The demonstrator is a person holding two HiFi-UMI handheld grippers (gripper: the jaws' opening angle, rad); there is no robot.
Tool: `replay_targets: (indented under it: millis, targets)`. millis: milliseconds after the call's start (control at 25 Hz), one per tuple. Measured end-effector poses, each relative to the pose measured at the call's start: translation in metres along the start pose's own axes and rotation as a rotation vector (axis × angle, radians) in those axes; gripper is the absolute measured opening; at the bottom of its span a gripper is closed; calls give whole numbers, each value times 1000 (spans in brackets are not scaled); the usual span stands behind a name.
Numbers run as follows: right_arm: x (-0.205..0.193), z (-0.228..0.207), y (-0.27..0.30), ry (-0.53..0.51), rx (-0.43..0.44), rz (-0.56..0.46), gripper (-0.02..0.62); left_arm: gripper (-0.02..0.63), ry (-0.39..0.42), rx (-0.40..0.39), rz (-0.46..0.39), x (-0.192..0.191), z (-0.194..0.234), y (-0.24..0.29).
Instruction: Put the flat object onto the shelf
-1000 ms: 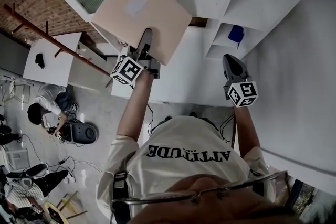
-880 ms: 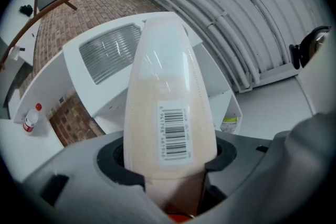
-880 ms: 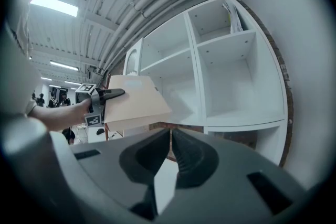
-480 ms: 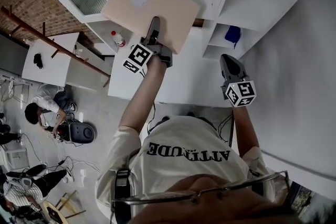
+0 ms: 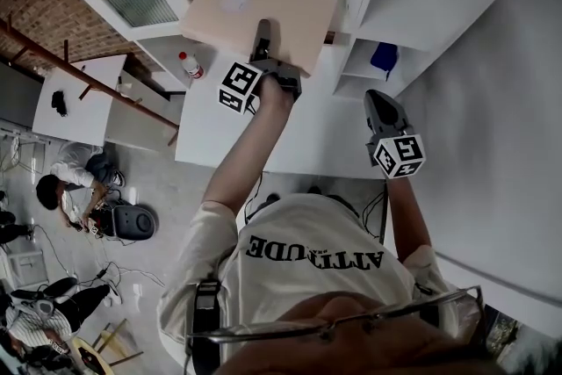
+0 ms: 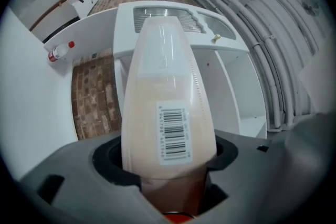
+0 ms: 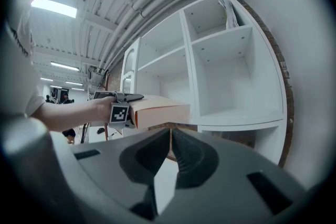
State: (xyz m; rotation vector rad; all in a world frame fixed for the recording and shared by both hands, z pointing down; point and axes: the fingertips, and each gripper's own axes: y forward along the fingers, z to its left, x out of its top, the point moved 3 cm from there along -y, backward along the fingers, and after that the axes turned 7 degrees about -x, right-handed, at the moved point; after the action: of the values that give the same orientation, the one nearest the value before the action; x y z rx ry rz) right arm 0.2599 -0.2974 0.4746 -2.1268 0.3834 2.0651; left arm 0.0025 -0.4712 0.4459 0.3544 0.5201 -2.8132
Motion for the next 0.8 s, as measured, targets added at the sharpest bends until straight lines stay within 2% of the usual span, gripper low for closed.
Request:
replay_targets:
  millis: [280,400,800]
  targets:
    - [-4,-7,9,3,9,12,32,329,-141,74,-54,-14,24,7]
    - [-3,-8,15,-2,19,13,32,336,-136,92,-36,-20,28,12]
    - [-4,-9,39,-1,54,19,32,388,-23,67,237,-43,29,37]
